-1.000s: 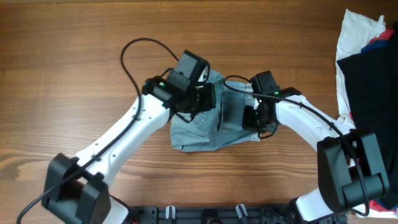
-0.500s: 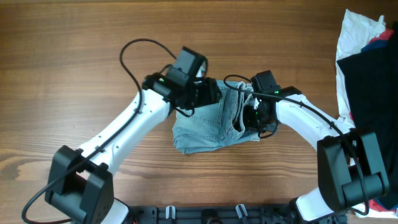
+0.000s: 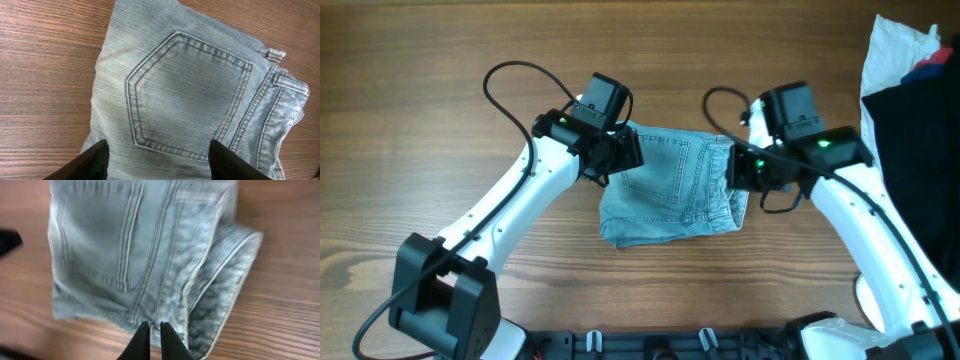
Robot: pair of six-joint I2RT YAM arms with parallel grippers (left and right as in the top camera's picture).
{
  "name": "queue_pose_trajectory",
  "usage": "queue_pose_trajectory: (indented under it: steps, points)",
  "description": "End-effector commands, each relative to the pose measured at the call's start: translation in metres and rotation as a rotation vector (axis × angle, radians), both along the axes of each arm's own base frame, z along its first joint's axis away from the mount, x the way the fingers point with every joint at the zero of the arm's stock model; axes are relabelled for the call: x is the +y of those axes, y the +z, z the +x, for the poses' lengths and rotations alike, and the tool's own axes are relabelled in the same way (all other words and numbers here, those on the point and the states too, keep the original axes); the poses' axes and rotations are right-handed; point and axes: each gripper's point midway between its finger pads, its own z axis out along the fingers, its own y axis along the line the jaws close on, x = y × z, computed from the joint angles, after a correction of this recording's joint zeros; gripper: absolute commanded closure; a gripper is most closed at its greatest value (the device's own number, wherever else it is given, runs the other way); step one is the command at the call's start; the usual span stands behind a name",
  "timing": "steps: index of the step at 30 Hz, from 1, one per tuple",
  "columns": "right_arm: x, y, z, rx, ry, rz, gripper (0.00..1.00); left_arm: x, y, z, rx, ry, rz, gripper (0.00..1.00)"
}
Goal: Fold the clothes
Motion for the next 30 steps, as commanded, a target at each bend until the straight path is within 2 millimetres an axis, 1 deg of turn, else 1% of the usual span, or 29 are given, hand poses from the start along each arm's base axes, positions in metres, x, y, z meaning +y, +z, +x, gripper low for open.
queue_pose_trajectory:
  steps: [1,4,6,7,8,10,13,14,15,17,18,20,21,22,23,24,26,28,29,30]
  points:
    - [0.014,-0.037,-0.025,0.124,0.091,0.0,0.91,0.006,-0.016,-0.002,0.036,-0.008,0.048,0.41]
    - [0.02,-0.068,-0.043,0.217,0.129,-0.029,0.92,0.007,-0.033,-0.004,0.079,-0.009,0.07,0.41]
    - [0.017,-0.089,-0.055,0.293,0.116,-0.064,0.92,0.008,-0.05,-0.006,0.122,-0.01,0.092,0.42]
    - [0.01,-0.099,-0.059,0.329,0.066,-0.1,0.92,0.008,-0.059,-0.007,0.145,-0.011,0.104,0.42]
    - [-0.001,-0.111,-0.063,0.367,-0.006,-0.164,0.92,0.01,-0.071,-0.009,0.175,-0.012,0.12,0.43]
    - [-0.014,-0.122,-0.067,0.4,-0.094,-0.237,0.92,0.012,-0.088,-0.013,0.222,-0.013,0.143,0.41]
    - [-0.024,-0.13,-0.058,0.378,-0.167,-0.295,0.91,0.014,-0.109,-0.026,0.307,-0.018,0.161,0.42]
    - [-0.022,-0.133,-0.048,0.342,-0.17,-0.286,0.87,0.015,-0.116,-0.035,0.354,-0.021,0.168,0.43]
    - [-0.02,-0.134,-0.041,0.315,-0.173,-0.276,0.83,0.018,-0.119,-0.042,0.392,-0.022,0.179,0.49]
    - [-0.015,-0.135,-0.02,0.231,-0.183,-0.255,0.82,0.028,-0.119,-0.063,0.482,-0.02,0.221,0.62]
    - [-0.013,-0.134,-0.01,0.189,-0.188,-0.246,0.82,0.032,-0.118,-0.071,0.517,-0.018,0.239,0.66]
    - [-0.009,-0.133,0.006,0.122,-0.186,-0.23,0.84,0.036,-0.114,-0.085,0.578,-0.012,0.251,0.66]
    - [-0.009,-0.131,0.019,0.075,-0.199,-0.218,0.91,0.033,-0.11,-0.096,0.633,-0.013,0.226,0.63]
    - [-0.009,-0.129,0.025,0.053,-0.207,-0.207,0.91,0.03,-0.107,-0.102,0.664,-0.014,0.209,0.6]
    - [-0.009,-0.127,0.035,0.019,-0.217,-0.191,0.88,0.028,-0.104,-0.109,0.695,-0.018,0.201,0.59]
    - [-0.01,-0.125,0.041,-0.004,-0.214,-0.183,0.83,0.029,-0.101,-0.112,0.703,-0.02,0.208,0.58]
    - [-0.011,-0.121,0.05,-0.037,-0.185,-0.18,0.79,0.03,-0.096,-0.114,0.696,-0.029,0.211,0.56]
    - [-0.011,-0.112,0.051,-0.037,-0.141,-0.189,0.78,0.032,-0.084,-0.109,0.646,-0.032,0.213,0.55]
    - [-0.011,-0.103,0.051,-0.038,-0.12,-0.196,0.76,0.036,-0.073,-0.102,0.583,-0.032,0.221,0.54]
    - [-0.012,-0.094,0.051,-0.041,-0.11,-0.203,0.75,0.039,-0.064,-0.096,0.532,-0.03,0.229,0.48]
